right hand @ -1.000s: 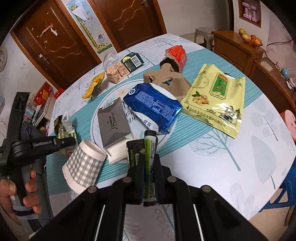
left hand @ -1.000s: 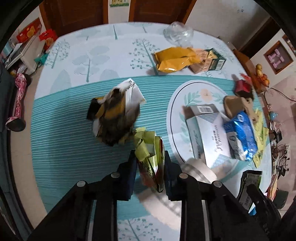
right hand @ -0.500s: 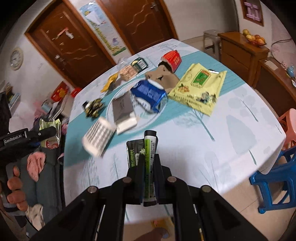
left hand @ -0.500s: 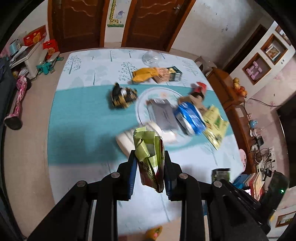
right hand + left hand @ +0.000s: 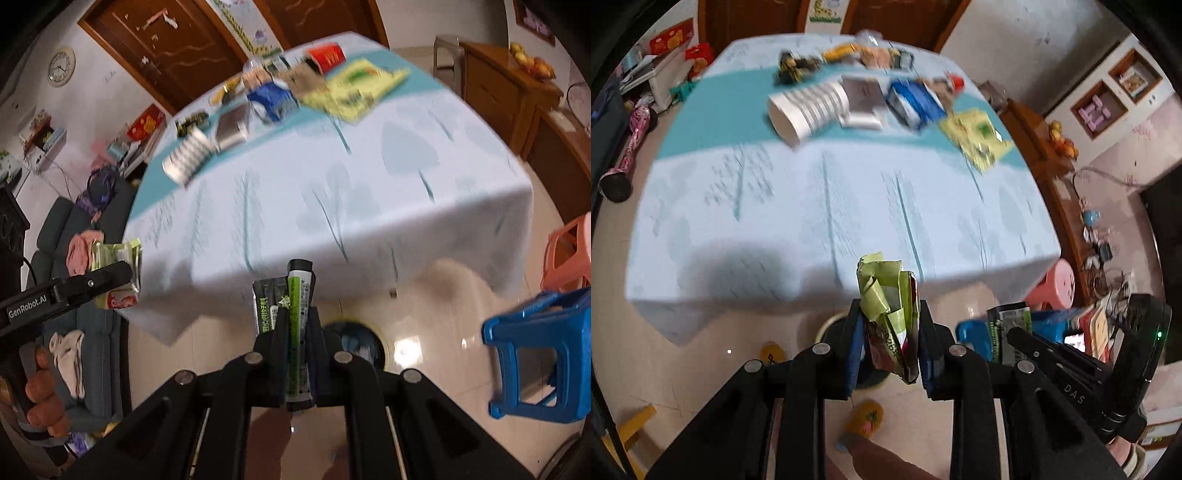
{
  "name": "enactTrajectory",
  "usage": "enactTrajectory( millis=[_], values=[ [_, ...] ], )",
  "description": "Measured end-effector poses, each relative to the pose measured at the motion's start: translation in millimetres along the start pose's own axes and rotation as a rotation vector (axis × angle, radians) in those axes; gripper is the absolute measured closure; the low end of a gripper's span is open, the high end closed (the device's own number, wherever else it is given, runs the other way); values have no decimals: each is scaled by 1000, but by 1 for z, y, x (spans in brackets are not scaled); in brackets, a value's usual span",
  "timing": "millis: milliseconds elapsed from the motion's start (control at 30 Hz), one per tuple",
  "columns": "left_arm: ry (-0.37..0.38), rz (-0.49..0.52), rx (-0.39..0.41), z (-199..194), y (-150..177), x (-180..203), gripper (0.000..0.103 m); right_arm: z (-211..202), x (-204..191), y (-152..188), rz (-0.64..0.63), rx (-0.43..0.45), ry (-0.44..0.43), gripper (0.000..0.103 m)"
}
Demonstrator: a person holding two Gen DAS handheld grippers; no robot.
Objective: Collect trash
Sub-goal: 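Carry both wrappers over the black bin and open both tools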
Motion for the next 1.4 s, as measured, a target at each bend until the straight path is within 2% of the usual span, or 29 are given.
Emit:
enactTrajectory(
  millis=[200, 400, 533, 767, 867, 900, 933, 967, 1000, 1067, 1133, 1333, 1400],
  values=[
    [-41, 61, -67, 56, 38, 13, 78, 37, 23, 41, 32, -85, -12, 95],
    [-61, 120, -129, 119, 62, 7, 78, 94, 46, 71, 113, -143, -7, 95],
    [-86, 155, -168, 173, 78, -10, 76, 132, 58, 81, 143, -139, -3, 94],
    [-96, 234, -192, 261, 98, -31, 74, 225, 84, 107, 190, -156, 13, 91],
    [-102, 264, -213, 293, 104, -41, 66, 262, 97, 117, 226, -170, 8, 87],
    [-99, 269, -220, 304, 106, -44, 60, 272, 103, 119, 238, -174, 9, 79],
    [-102, 272, -227, 311, 107, -48, 47, 282, 108, 122, 247, -175, 13, 75],
    [-109, 276, -234, 320, 109, -52, 41, 289, 112, 125, 249, -172, 21, 67],
    [-110, 275, -233, 325, 108, -55, 33, 296, 114, 127, 246, -169, 22, 60],
    [-107, 276, -220, 332, 107, -58, 30, 302, 118, 128, 234, -162, 26, 51],
    [-123, 282, -212, 340, 108, -60, 23, 305, 122, 130, 218, -150, 49, 50],
    [-155, 294, -145, 323, 106, -55, 22, 282, 132, 131, 254, -93, 89, 50],
    [-164, 314, -127, 306, 106, -49, 22, 264, 131, 130, 261, -63, 102, 43]
  ],
)
Point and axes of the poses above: each gripper's, at about its wrist camera, not at the fingertips, and z roughly the way its jaws point, x to its right, y to its underside, the point moved 9 cm from there along z, roughly the way its jaws point, and after that the axes turned 7 degrees about -x, right-handed, at the moved point
